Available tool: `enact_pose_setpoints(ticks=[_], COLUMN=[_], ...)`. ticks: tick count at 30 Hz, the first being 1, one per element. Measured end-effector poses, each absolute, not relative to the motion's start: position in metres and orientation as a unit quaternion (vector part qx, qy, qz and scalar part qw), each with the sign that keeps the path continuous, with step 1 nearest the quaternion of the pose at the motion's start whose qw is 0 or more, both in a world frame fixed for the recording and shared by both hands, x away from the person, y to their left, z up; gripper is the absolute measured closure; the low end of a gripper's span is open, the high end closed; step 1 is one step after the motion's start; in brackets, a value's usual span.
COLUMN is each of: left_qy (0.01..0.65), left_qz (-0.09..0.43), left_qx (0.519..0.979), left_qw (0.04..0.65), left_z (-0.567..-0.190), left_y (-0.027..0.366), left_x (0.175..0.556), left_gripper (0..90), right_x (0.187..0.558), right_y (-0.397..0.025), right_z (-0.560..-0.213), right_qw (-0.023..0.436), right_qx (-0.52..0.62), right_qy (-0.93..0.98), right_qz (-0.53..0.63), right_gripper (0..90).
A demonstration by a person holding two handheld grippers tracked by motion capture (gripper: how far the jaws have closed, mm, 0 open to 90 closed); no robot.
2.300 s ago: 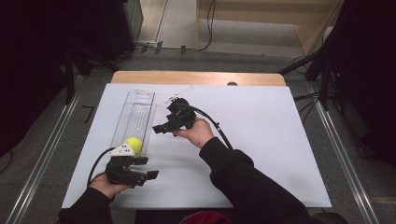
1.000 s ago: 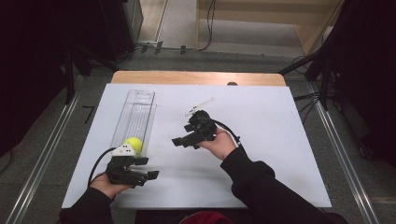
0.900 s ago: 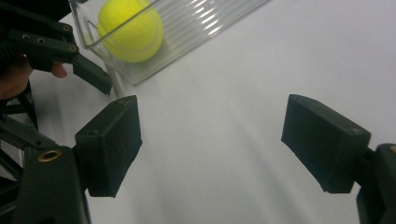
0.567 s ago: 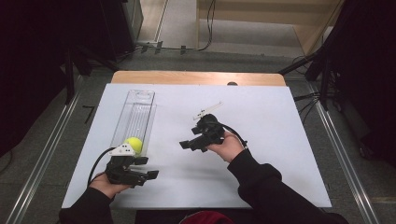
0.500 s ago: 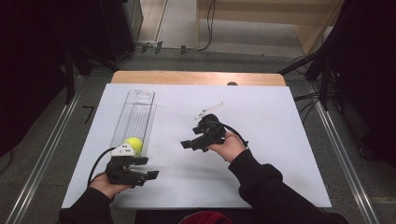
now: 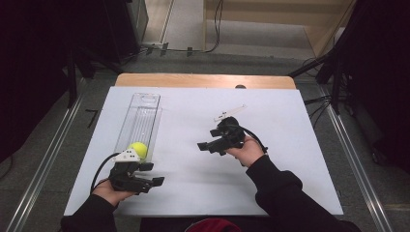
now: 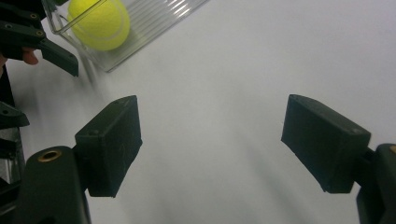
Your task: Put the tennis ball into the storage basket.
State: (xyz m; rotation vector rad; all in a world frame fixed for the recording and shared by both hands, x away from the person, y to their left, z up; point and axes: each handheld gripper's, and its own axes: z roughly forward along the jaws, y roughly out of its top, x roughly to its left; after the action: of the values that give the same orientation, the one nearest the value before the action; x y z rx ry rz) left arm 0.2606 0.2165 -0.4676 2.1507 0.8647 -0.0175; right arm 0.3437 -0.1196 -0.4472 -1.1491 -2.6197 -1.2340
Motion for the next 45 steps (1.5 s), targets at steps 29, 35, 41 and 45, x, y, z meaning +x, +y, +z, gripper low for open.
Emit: enact_pose_setpoints(ticks=[29,35,41,45], left_qy=[0.347,0.347,0.348,0.348], left_qz=[-0.007,-0.006,-0.007,-0.007], left_qx=[0.847,0.848,0.847,0.848], left_qw=[0.402,0.401,0.402,0.399], left_z=[-0.467,-0.467,-0.467,-0.467], left_y=[0.217,0.217,0.217,0.217], left_x=[0.261,0.26,0.26,0.26], left_gripper=[26.4,26.4,26.3,26.3], right_x=[0.322,0.317,0.314,0.309], right_y=[-0.158,-0.164,-0.175,-0.181], right_z=[-0.447,-0.448,-0.45,-0.45], right_qw=[0.002,-0.001,-0.002,-0.003], right_qx=[-0.381,-0.376,-0.384,-0.386], right_qy=[-0.837,-0.84,-0.837,-0.836], right_qz=[-0.393,-0.392,-0.389,-0.39], right_gripper=[17.9,17.9,17.9,17.8])
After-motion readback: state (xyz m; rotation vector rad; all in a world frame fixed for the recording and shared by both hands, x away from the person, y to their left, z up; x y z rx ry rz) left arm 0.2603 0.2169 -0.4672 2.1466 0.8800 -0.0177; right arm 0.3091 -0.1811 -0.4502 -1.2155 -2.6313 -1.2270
